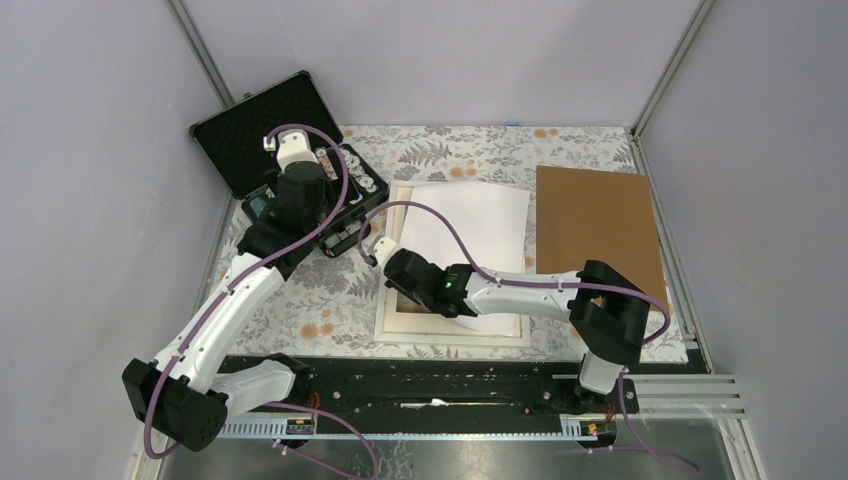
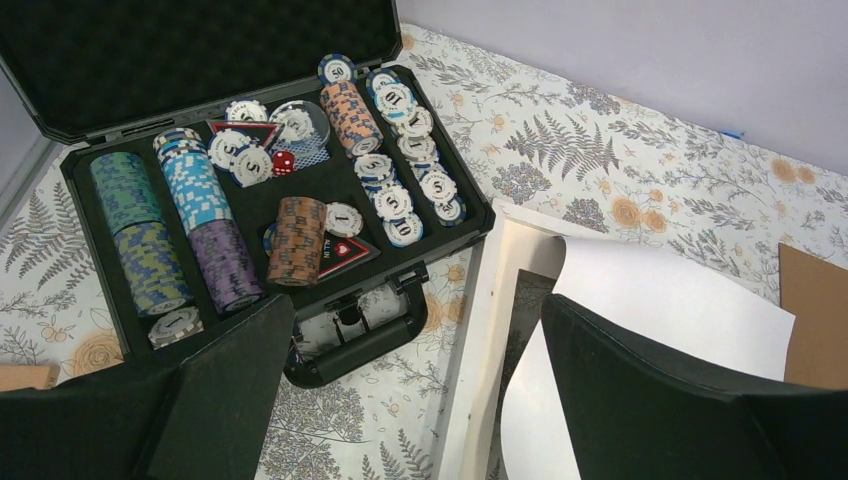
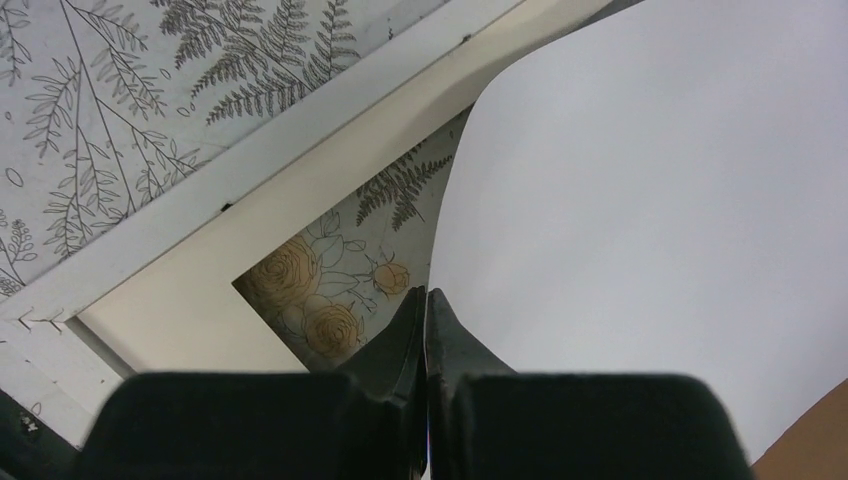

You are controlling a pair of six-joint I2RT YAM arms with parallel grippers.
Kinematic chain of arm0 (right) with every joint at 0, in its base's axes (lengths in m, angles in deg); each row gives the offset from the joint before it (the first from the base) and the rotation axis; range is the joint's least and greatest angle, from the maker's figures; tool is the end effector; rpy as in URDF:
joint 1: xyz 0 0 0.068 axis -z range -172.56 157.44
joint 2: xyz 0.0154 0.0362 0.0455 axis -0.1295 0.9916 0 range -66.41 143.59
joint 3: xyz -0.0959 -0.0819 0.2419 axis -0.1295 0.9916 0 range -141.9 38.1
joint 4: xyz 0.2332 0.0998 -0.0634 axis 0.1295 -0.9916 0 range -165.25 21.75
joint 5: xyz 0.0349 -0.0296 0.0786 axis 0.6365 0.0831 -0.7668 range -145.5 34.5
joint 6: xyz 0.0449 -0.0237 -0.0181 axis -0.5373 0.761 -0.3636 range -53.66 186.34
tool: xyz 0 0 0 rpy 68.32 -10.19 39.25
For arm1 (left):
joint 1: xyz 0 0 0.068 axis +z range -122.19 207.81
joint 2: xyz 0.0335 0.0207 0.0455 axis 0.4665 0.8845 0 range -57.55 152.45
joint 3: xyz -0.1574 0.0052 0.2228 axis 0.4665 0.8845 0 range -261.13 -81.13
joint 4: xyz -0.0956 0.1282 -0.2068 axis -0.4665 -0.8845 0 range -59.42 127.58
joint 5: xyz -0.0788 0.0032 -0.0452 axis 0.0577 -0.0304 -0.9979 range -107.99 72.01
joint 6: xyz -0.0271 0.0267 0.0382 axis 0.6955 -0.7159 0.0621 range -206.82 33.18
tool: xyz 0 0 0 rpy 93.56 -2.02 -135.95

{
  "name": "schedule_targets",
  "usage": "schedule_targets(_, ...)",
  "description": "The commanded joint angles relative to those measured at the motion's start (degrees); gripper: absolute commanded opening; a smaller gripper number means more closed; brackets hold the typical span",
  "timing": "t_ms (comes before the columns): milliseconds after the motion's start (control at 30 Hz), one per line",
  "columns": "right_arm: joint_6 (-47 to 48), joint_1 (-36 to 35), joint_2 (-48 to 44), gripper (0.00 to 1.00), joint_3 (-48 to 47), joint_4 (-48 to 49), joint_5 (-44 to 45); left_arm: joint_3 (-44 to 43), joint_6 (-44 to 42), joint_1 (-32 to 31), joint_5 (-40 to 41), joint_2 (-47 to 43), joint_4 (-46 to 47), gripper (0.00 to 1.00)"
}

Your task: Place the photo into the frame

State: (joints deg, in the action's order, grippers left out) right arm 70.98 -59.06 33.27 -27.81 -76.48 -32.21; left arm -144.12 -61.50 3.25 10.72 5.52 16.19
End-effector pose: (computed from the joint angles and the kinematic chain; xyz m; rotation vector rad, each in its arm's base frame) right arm 0.1647 0.3435 0.2160 -1.1286 1.9294 0.1158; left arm 0.2284 -0.0856 0.3700 -0.3385 1.8685 -0.1033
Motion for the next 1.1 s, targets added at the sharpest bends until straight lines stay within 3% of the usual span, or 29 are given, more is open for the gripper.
schedule_targets(0,2.2,-0.8,-1.5,0.00,-1.8,4.1,-0.5,-2.2,-0.8,0.3,-1.0,-1.2,1.9,0.99)
schedule_targets(633,9.6,-1.0,3.2,0.01,-3.1,2.8,-10.3,-1.7,-1.8,0.3,-2.3,-2.9,2.7,0.99)
schedule_targets(733,10.3,-1.0,3.9,0.29,-3.4,1.8,-8.8,-1.8,-1.9,0.3,-2.4,-3.2,2.7,0.99)
schedule_targets(800,8.8,-1.0,4.0,0.38,-4.0,0.3,-7.4,-1.8,-1.9,0.3,-2.8,-3.2,2.6,0.99)
schedule_targets(900,4.0,-1.0,3.1,0.61,-5.8,-2.3,-5.3,-1.9,-1.9,0.2,-3.4,-3.1,2.6,0.99)
schedule_targets(1067,-3.6,-1.2,-0.2,0.78,-8.0,-5.7,-1.4,-1.9,-1.9,0.2,-4.5,-2.4,2.5,0.99)
